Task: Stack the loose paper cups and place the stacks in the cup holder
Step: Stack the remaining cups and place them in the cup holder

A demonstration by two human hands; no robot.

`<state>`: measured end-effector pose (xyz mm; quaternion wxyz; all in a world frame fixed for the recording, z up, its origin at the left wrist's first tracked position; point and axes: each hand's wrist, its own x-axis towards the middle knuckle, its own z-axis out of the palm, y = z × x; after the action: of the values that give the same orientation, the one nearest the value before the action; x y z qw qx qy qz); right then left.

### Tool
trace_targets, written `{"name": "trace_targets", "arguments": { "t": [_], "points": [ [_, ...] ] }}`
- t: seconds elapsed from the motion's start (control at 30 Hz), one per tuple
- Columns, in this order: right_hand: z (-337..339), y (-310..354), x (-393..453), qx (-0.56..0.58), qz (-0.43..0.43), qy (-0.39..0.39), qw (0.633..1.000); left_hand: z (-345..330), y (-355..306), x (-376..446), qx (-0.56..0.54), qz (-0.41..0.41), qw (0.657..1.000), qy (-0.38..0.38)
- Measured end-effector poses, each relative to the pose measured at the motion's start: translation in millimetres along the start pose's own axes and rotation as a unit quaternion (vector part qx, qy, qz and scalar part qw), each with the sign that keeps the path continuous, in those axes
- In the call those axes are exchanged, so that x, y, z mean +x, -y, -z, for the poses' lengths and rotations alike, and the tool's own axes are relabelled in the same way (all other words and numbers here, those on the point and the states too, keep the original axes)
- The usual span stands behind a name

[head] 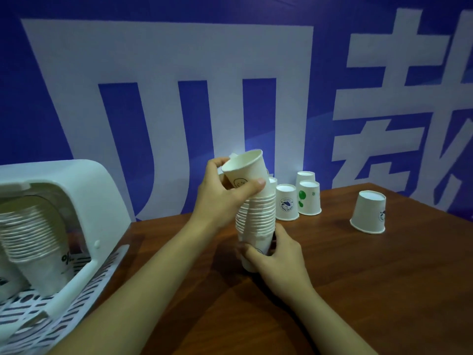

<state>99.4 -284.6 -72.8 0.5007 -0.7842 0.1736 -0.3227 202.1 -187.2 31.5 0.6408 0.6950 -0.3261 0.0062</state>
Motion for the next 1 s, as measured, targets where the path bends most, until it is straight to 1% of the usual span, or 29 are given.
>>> {"name": "trace_targets", "arguments": {
  "t": [0.1, 0.2, 0.27, 0.37, 0.47, 0.57, 0.63, 0.73, 0.77, 0.8, 0.83, 0.87, 0.9, 0.93, 1.0],
  "points": [
    [0, 0, 0, 0.0, 0.0, -0.003, 1.0, -1, 5, 2, 0.033, 0.008, 0.999, 0.036],
    [1, 0, -1, 0.011, -0.002, 0.004, 1.0, -1, 4, 0, 0.031, -0.02, 0.998, 0.043],
    [1, 0, -2, 0.011, -0.003, 0.008, 1.0, 0, 2, 0, 0.029, -0.037, 0.998, 0.038],
    [1, 0, -2, 0.006, 0.003, 0.004, 1.0, -3, 5, -1, 0.046, -0.03, 0.998, 0.022],
    [1, -2, -1, 0.004, 0.005, 0.002, 1.0, -10, 15, -6, 0.094, -0.041, 0.995, 0.006],
    [2, -2, 0, 0.007, 0.005, 0.003, 1.0, -16, 25, -15, 0.163, -0.091, 0.982, -0.03],
    [2, -2, 0, 0.006, 0.005, -0.002, 1.0, -18, 28, -16, 0.194, -0.101, 0.975, -0.037],
    [1, -2, 0, 0.007, 0.002, 0.002, 1.0, -13, 27, -12, 0.158, -0.086, 0.984, -0.016],
    [1, -3, 0, 0.007, -0.001, 0.004, 1.0, -11, 25, -10, 0.124, -0.074, 0.99, -0.006],
    [1, -3, 0, 0.007, -0.003, 0.003, 1.0, -10, 23, -9, 0.067, -0.051, 0.996, -0.001],
    [1, -3, 0, 0.008, -0.003, 0.004, 1.0, -9, 22, -5, -0.007, -0.012, 1.0, -0.014],
    [1, -3, 0, 0.007, -0.002, 0.006, 1.0, -9, 23, 2, -0.078, 0.04, 0.995, -0.043],
    [1, -3, 1, 0.005, 0.001, 0.006, 1.0, -8, 26, 10, -0.132, 0.096, 0.983, -0.079],
    [1, -3, 1, 0.003, 0.003, 0.004, 1.0, -8, 31, 18, -0.165, 0.148, 0.969, -0.107],
    [1, -3, 1, 0.011, 0.004, -0.003, 1.0, -10, 45, 37, -0.188, 0.216, 0.949, -0.134]
  ]
}}
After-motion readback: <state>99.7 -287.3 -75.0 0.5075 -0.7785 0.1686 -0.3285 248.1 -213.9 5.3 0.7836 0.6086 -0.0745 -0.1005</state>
